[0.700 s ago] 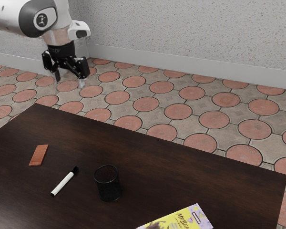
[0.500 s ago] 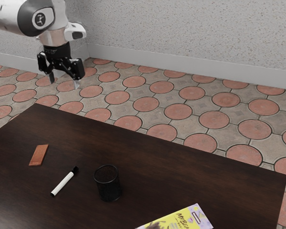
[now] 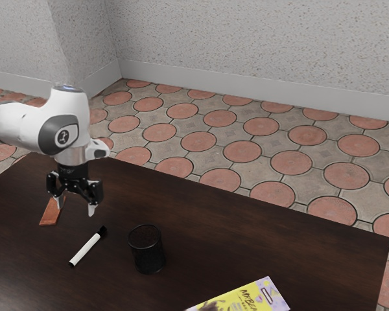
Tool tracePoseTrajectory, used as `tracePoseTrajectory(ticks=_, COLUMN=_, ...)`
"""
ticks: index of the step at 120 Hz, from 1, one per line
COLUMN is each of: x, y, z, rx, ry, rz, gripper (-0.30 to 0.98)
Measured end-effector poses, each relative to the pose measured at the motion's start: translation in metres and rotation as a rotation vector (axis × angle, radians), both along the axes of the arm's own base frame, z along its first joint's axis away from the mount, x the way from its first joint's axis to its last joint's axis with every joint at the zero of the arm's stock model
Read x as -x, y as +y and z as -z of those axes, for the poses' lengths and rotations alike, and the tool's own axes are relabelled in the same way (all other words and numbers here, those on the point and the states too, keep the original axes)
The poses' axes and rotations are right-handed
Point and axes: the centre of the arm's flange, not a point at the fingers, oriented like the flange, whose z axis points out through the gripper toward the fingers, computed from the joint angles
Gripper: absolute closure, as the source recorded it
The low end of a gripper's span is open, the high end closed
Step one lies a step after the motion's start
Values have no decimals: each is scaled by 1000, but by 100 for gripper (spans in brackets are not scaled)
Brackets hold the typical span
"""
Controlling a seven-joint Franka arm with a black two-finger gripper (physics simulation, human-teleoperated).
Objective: Put the marker into the pen holder.
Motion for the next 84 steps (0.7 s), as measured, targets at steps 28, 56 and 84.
tracePoseTrajectory(ticks=28, x=-12, y=-27, z=37, rx=-2, ry=-37, rz=69, gripper=0)
tracePoseTrajectory(ticks=56, x=-12, y=-25, z=59, rx=2, ry=-25, rz=71, gripper=1)
tracePoseTrajectory(ticks=84, x=1, y=-27, z=80, rx=12, ry=30, rz=71, gripper=1)
